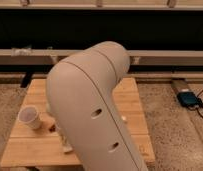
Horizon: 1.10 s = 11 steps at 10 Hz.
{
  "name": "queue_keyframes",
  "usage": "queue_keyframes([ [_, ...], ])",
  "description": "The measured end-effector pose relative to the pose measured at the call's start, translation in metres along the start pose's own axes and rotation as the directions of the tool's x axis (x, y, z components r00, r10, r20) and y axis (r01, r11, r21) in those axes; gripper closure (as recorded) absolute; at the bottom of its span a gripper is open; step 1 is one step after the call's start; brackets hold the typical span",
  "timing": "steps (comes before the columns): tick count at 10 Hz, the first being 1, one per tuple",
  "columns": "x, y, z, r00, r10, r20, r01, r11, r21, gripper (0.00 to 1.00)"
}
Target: Wipe the white sponge on the table
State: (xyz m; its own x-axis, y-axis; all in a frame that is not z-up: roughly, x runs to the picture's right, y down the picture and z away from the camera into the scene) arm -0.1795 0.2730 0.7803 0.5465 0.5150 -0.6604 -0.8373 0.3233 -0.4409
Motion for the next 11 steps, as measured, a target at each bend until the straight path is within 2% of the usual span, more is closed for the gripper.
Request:
queue_keyframes([
  [3, -0.017, -0.012, 0.001, 1.0, -0.009, 0.005, 0.009, 1.0, 0.011, 1.0],
  [7, -0.019, -0.018, 0.001, 1.0, -0.003, 0.007, 0.003, 1.0, 0.017, 1.0],
  [9, -0.021, -0.032, 0.001, 1.0, 0.017, 0.009, -0.017, 0.999, 0.03, 1.0],
  [11, -0.02, -0.031, 0.0, 1.0, 0.014, 0.005, -0.014, 0.999, 0.032, 1.0],
])
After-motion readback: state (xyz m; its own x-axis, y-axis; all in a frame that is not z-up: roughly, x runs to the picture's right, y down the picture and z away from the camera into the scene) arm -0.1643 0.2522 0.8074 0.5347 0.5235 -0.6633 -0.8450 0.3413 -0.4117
